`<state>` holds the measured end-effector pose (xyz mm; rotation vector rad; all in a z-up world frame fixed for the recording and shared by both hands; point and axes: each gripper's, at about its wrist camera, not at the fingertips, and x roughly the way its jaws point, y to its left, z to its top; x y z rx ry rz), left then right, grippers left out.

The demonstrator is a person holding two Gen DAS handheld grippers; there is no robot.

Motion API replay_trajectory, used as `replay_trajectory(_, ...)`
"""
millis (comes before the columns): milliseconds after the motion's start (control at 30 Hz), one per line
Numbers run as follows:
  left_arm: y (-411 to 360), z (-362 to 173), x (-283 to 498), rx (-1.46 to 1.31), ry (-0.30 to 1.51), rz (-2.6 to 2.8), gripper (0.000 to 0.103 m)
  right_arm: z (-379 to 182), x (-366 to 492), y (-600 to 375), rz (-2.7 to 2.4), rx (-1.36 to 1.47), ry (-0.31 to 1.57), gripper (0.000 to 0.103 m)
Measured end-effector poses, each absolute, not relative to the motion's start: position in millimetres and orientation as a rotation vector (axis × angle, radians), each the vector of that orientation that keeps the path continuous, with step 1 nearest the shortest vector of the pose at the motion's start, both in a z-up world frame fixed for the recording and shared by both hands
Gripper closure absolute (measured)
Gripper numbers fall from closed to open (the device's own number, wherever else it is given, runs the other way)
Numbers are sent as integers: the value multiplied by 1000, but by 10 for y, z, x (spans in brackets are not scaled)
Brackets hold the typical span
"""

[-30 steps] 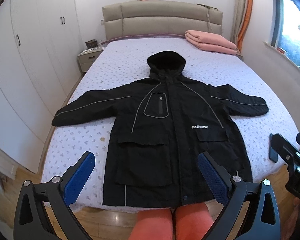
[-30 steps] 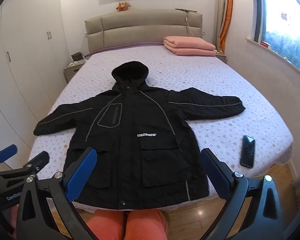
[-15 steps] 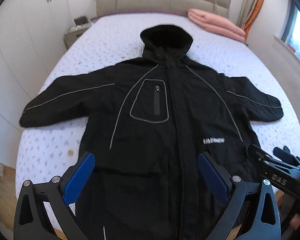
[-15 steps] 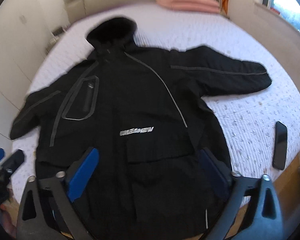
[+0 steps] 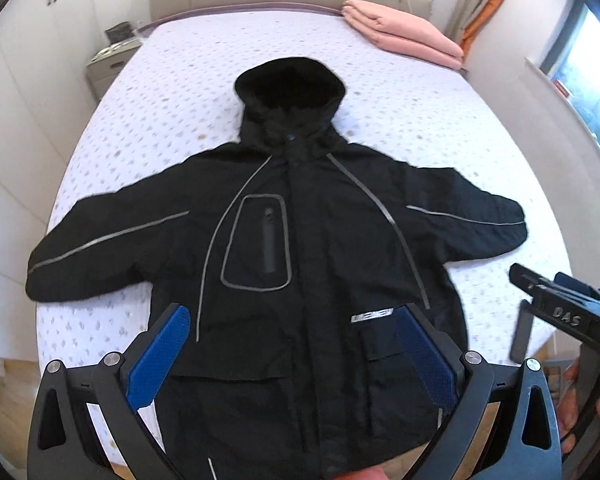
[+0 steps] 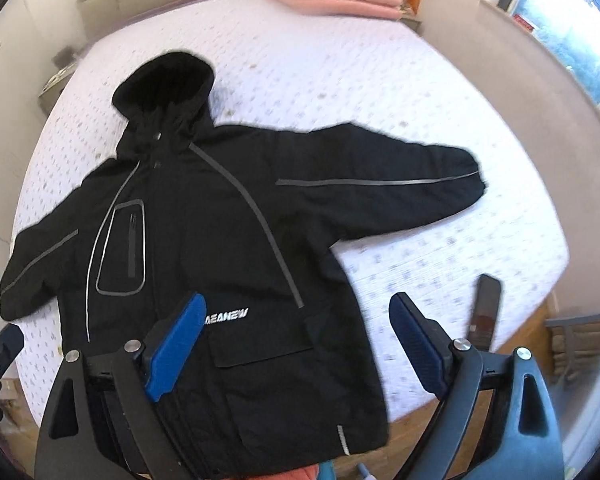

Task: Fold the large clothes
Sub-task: 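Grasp the black jacket's sleeve cuff with the right tool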

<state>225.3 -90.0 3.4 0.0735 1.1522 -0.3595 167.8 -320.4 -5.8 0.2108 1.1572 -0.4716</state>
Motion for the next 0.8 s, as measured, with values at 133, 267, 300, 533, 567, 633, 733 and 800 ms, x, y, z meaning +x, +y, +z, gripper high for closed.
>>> replay_trajectory(133, -1087, 198, 2353, 116, 1097, -393, 1, 294, 1592, -3457, -517, 243, 1120, 5)
replay_trajectory(267, -1390, 247, 2477, 112, 1102, -440, 1, 356, 1409, -3988, -593, 296, 1069, 4)
replay_trajectory(300, -1509, 247, 2503, 105, 1111, -454, 1, 329, 1362, -4200, -609, 321, 1063, 4)
replay_trajectory(533, -2514, -53, 2640, 206, 1085, -444, 1, -114, 1352, -5799, -685, 416, 993, 4)
replay_trajectory(567, -2685, -156, 2670, 232, 1077, -432, 1, -257, 1397, -6069, -684, 443, 1003, 4)
replay_trajectory(633, -3043, -389, 2727, 247, 1080, -434, 1, -501, 1446, -6548, -669, 520, 996, 5)
replay_trajectory(733, -3496, -705, 2806, 229, 1115, -444, 1, -816, 1503, -7209, -686, 575, 1004, 5)
replay_trajectory(800, -3795, -928, 2845, 218, 1133, -449, 1, -1007, 1532, -7502, -682, 589, 1012, 5)
